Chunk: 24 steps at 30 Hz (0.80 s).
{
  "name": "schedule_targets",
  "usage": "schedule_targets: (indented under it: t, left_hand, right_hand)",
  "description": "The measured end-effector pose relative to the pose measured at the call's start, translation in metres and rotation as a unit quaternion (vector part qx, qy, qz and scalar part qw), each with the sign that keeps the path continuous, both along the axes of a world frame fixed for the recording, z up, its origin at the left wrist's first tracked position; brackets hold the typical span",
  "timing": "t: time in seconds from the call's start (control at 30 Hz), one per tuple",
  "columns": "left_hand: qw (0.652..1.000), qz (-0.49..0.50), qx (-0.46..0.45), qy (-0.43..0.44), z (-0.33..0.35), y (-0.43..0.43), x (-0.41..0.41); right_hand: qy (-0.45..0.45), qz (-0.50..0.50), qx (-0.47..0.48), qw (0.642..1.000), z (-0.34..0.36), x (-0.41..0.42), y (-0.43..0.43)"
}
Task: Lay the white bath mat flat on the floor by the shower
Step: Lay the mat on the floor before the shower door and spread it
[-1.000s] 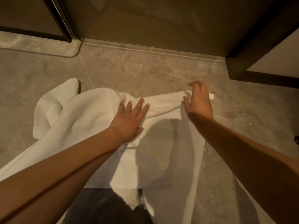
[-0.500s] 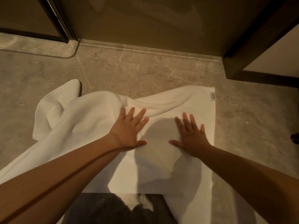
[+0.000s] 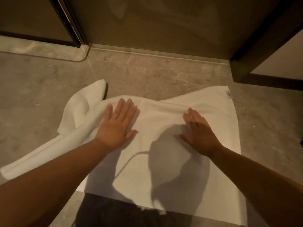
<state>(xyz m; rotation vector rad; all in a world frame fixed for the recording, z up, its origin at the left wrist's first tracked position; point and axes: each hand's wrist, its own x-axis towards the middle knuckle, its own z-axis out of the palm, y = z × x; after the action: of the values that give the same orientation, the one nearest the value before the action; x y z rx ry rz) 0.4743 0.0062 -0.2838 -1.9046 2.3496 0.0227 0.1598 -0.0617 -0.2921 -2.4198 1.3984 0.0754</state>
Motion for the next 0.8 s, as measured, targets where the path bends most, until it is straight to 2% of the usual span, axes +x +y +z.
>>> schedule_targets:
  t: [0.07, 0.13, 0.23, 0.4, 0.57, 0.7, 0.8]
  left_hand:
    - [0.997, 0.075, -0.006, 0.013, 0.007, -0.004, 0.017]
    - [0.995, 0.095, -0.002, 0.012, 0.01, -0.004, 0.03]
    - [0.996, 0.075, 0.039, 0.021, 0.015, 0.004, 0.039]
    - [0.992, -0.005, 0.116, 0.043, 0.023, 0.022, 0.051]
    - [0.979, -0.044, 0.162, 0.116, 0.022, 0.039, 0.05]
    - [0.972, -0.049, 0.112, 0.203, 0.035, 0.038, 0.062]
    - [0.981, -0.024, 0.036, 0.187, 0.03, 0.027, 0.078]
  right_hand:
    - [-0.036, 0.042, -0.016, 0.998, 0.004, 0.037, 0.005]
    - [-0.037, 0.07, -0.024, 0.997, 0.009, 0.075, 0.007]
    - [-0.029, 0.105, -0.008, 0.994, 0.018, 0.124, 0.008]
    - [-0.038, 0.095, 0.001, 0.995, 0.031, 0.17, 0.009]
    - [0.044, 0.136, 0.024, 0.989, 0.018, 0.179, 0.019]
    - [0.063, 0.168, -0.006, 0.984, 0.007, 0.167, 0.032]
    - [0.033, 0.184, -0.052, 0.981, 0.005, 0.167, 0.037]
